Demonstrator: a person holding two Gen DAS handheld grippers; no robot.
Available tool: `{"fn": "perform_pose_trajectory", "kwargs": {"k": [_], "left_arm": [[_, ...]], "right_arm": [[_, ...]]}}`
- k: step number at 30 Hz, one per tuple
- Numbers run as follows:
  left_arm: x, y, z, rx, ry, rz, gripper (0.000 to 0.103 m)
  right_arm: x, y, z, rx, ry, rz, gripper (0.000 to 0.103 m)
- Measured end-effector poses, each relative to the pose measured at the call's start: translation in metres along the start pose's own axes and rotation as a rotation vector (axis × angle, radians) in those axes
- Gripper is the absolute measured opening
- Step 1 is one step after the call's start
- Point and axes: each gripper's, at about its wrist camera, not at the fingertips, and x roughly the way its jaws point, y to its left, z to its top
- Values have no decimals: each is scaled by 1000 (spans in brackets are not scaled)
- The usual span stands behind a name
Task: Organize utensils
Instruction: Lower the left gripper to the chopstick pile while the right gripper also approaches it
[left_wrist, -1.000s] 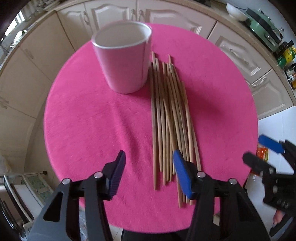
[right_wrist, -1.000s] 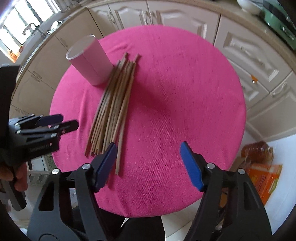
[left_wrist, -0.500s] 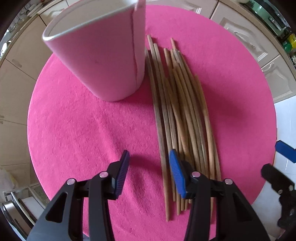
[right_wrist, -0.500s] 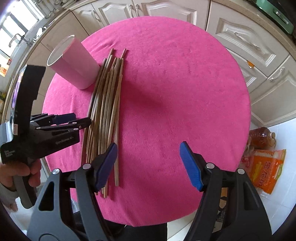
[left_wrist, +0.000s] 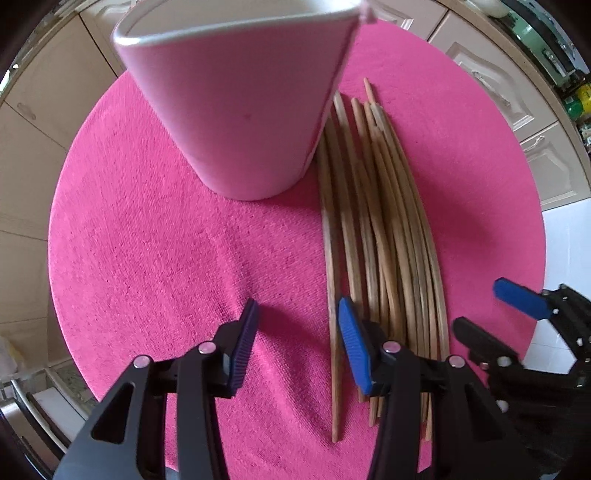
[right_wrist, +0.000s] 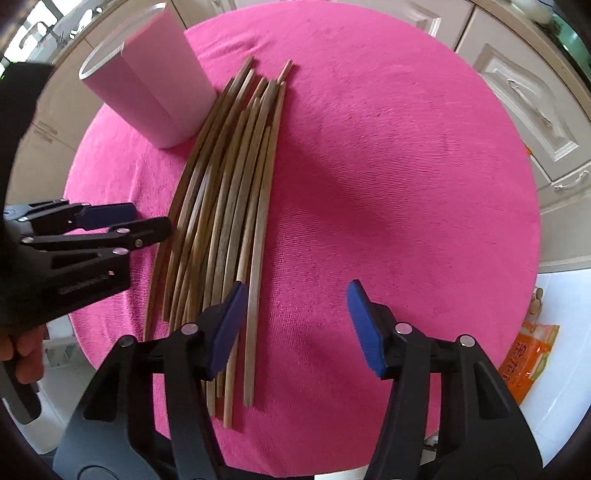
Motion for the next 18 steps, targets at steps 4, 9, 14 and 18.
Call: {"fn": "perform_pose_trajectory", "kwargs": {"k": [4,9,14,18], "left_arm": [[0,4,3,9,2,-10,45],[7,8,1,17,7,-19,45],[3,17,-4,14,18,-2,45],[-1,27,-7,-10,22,-6,45]], "right_arm": [[6,6,2,-20,13,-24,54],[15,7,7,-31,32,-68,52],[14,-8,14,13,36,-103,45],[15,-21,21,43,45,-76,45]]}}
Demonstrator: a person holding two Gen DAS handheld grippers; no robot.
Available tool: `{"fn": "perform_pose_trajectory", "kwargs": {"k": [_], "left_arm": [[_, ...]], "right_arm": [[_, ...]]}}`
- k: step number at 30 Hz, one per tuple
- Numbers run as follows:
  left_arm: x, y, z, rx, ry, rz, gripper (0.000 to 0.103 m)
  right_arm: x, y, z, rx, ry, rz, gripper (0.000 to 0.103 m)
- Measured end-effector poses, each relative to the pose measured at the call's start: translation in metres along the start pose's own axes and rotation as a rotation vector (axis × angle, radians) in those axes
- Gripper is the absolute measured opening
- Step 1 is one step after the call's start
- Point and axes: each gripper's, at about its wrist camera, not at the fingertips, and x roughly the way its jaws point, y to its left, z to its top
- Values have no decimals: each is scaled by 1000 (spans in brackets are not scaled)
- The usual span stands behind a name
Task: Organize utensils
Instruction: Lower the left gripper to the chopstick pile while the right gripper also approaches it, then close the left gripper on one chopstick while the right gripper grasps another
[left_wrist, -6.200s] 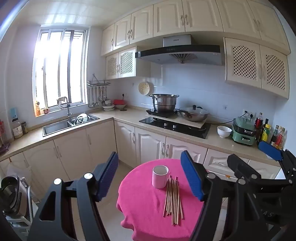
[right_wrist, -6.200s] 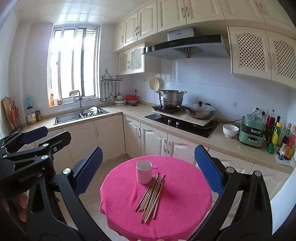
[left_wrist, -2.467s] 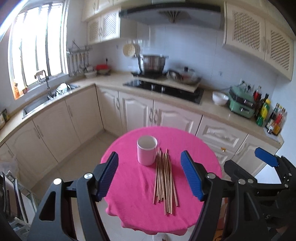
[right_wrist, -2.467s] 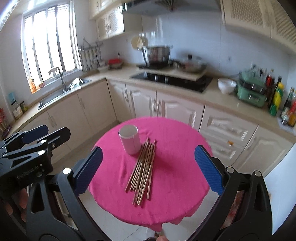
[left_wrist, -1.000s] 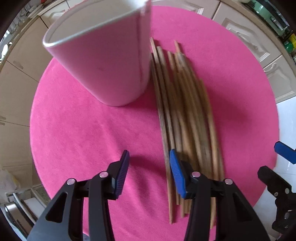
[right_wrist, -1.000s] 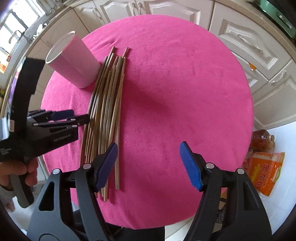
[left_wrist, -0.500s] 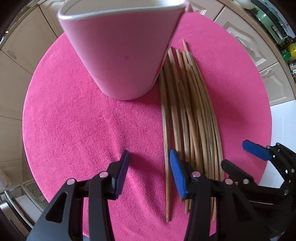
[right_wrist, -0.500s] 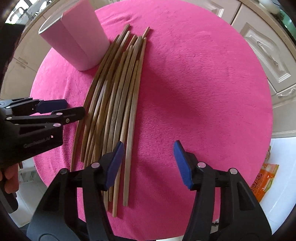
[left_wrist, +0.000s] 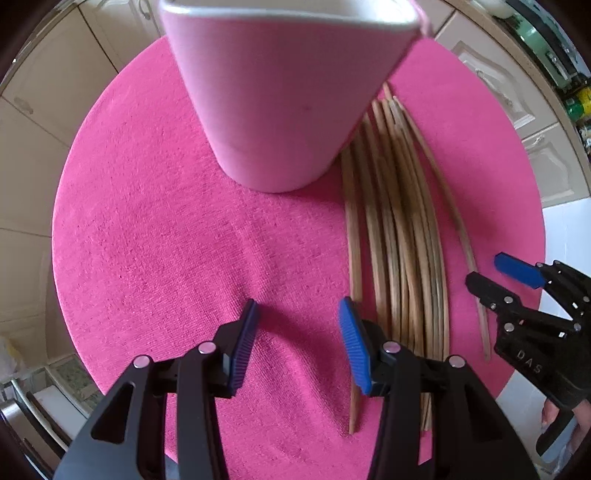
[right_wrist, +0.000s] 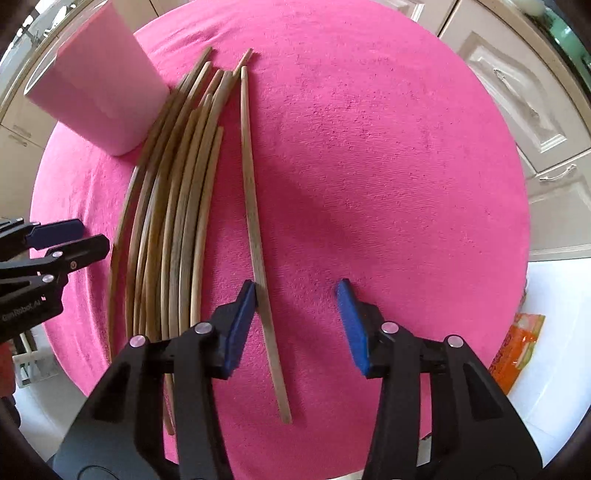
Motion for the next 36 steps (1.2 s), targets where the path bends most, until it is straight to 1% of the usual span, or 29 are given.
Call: {"fn": "perform_pose_trajectory", "kwargs": {"k": [5,8,9,11,13,14,16,19,21,22,23,24,25,26,30,32,34,36], "left_arm": [[-12,-3,6,13,-37,-30,45],[-11,-7,7,21,-35,-27,44],[-10,-8,8,20,-33,-25,35],[-6,-9,10,15,-14,-24,28],[-3,-6,12,-4,-6,-39,23],[-3,-7,11,-9,-5,-43,18],[-1,-10,12,-6,2,-43,13],[0,-12,14,3,20,-15,10],[0,-15,16,-4,20,-16,7],[0,-15,16,-10,16,-22,7],[1,-19,18,-15,15,-26,7],[-1,-16,15,-15,13,-32,6],[-2,-14,13,-11,10,-35,6],[-5,-13,9,-8,4,-38,6],[-16,-12,-1,6,-31,-67,6],[-24,-11,-12,8,-52,-83,6],[-28,-7,-12,14,-68,-90,6],[-36,-10,-20,29,-93,-94,6]], "right_arm": [[1,0,12,-29,-4,11,45],[3,3,27,-48,5,13,45],[4,2,32,-52,5,14,45],[5,1,41,-66,5,17,45],[5,3,49,-84,9,21,45],[6,6,54,-94,9,22,44],[8,8,64,-114,23,29,35],[13,11,76,-141,44,26,34],[13,12,81,-149,50,29,31],[13,10,84,-151,51,34,26],[13,6,86,-147,53,39,23],[13,1,87,-135,57,51,17],[8,13,95,-119,63,60,12],[9,5,97,-100,69,81,10],[7,-11,100,-46,72,143,7],[3,-15,102,-36,62,164,7],[-1,-18,100,-25,54,192,7],[-5,-20,101,-19,43,213,7]]}}
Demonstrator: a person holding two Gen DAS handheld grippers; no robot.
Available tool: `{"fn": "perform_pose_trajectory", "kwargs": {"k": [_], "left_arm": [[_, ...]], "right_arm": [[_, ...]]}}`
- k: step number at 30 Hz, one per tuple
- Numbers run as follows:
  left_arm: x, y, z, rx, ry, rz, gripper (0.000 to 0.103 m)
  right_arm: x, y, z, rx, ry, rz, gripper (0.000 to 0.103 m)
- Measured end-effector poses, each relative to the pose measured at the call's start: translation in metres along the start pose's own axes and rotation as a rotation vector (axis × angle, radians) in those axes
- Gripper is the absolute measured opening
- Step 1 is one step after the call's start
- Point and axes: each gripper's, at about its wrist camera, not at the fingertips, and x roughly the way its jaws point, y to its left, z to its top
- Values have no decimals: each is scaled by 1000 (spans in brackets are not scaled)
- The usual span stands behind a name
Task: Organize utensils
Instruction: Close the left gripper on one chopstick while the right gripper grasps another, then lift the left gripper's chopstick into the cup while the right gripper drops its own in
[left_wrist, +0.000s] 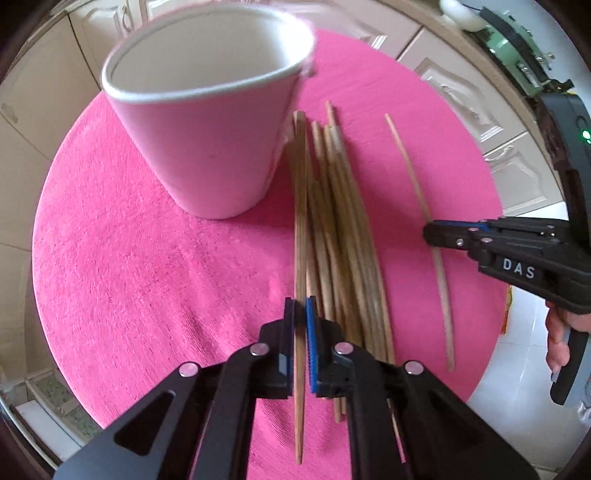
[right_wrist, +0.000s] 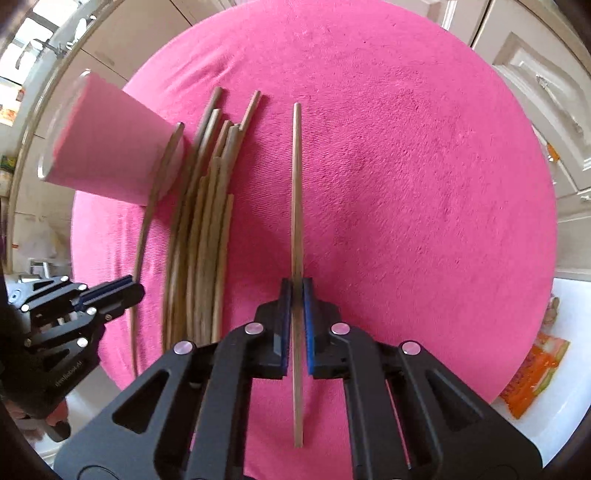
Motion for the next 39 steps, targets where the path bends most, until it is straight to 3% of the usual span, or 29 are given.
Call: {"fn": "perform_pose_trajectory", "kwargs": {"k": [7,13,22,31,39], "left_arm": [[-27,-12,-8,15,-106,-41,6],[-79,-19,-5,12,-316,-93,6],[-141,-23,29,-56,-647,-22,6],[-154,-5,55,-134,-811,-14,6],[-159,9,70,-183,-907,-15,6]], "right_arm": [[-27,6,-4,31,-74,80,7],[-67,18,-18,-3,-176,126,7],[-129,43,-13,-78,-302,191,6],[-186,79,14,-156,-400,224,6],[-203,100,32,-198,-435,225,6]]}}
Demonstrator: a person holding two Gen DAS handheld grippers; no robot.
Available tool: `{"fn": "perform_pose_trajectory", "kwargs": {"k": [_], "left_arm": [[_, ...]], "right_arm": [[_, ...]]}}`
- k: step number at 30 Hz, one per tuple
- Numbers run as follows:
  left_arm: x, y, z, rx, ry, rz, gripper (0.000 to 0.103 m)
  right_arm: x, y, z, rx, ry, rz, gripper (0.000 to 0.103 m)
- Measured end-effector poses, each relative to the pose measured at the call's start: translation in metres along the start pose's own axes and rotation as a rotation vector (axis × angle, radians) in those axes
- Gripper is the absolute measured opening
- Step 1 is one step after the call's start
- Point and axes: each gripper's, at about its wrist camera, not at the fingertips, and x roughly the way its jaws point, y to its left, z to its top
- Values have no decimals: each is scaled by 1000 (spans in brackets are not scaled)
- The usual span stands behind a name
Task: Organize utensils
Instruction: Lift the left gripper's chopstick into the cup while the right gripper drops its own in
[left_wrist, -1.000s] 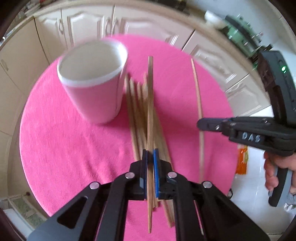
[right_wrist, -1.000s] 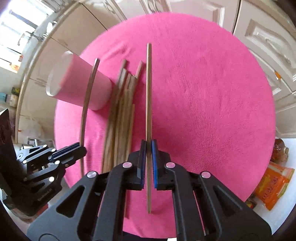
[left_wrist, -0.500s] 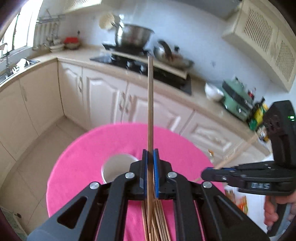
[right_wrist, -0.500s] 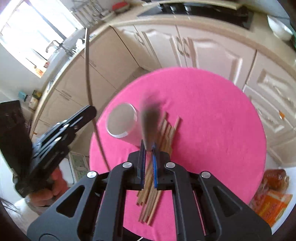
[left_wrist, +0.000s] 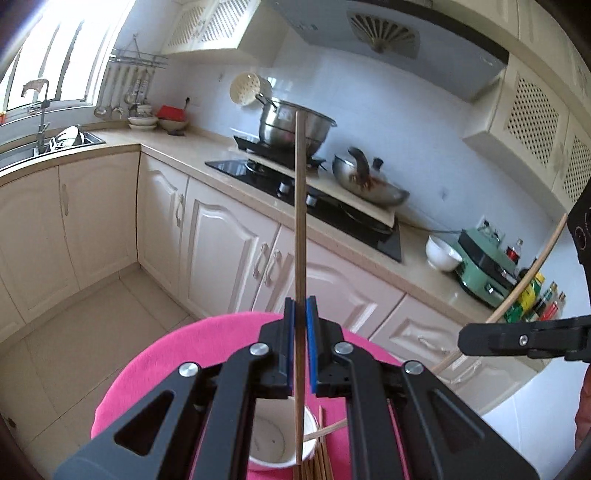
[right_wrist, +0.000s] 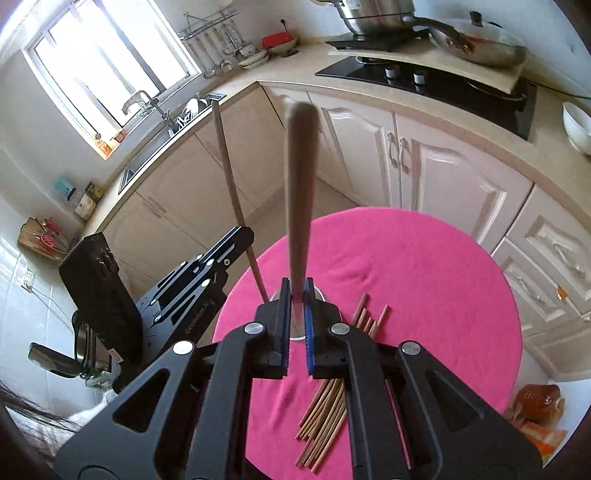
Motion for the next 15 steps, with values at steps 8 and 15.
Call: {"fn": "perform_pose_trajectory", "kwargs": {"k": [8,15], "left_arm": [[20,8,-9,22,-14,40,6],[34,12,-43,37,107,60,7]], "right_arm": [[34,-2,-3,3,47,-36,6],[64,-9,-15,28,108,-44,7]]}}
